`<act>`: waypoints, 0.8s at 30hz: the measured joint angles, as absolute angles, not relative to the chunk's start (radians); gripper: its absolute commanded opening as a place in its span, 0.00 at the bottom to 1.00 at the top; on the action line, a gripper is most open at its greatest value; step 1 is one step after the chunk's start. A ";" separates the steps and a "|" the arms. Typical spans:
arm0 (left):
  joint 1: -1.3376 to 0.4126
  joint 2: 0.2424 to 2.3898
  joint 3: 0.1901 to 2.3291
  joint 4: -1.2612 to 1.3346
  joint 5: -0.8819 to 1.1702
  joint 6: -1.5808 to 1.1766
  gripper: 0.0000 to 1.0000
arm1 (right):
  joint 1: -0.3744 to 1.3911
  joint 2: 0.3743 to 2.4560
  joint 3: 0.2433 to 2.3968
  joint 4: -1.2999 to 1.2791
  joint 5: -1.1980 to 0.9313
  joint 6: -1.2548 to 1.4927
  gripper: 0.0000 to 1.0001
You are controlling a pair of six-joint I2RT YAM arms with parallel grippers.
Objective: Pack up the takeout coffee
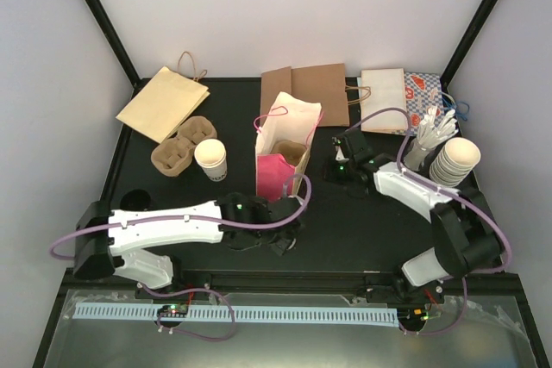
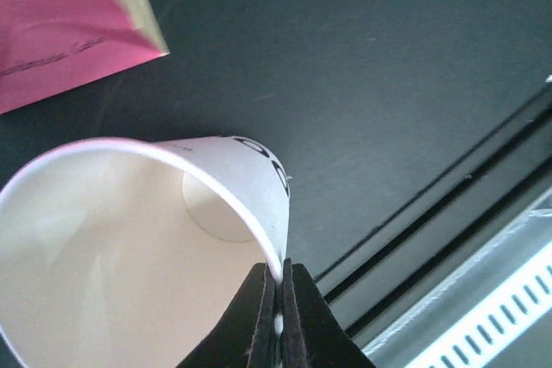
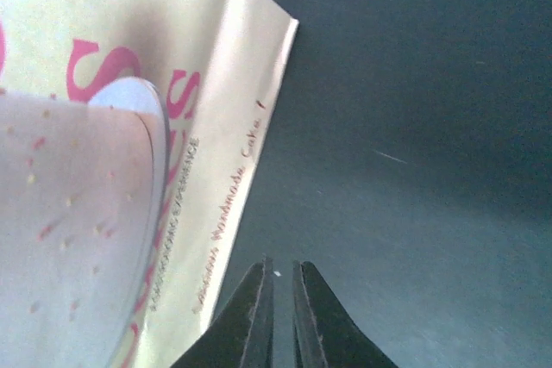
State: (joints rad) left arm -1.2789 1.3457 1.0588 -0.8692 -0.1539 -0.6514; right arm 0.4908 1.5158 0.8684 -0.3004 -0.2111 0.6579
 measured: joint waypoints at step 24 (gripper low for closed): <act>-1.376 1.784 1.442 -0.920 -0.228 -0.499 0.02 | 0.367 1.088 0.822 -0.734 0.118 0.556 0.91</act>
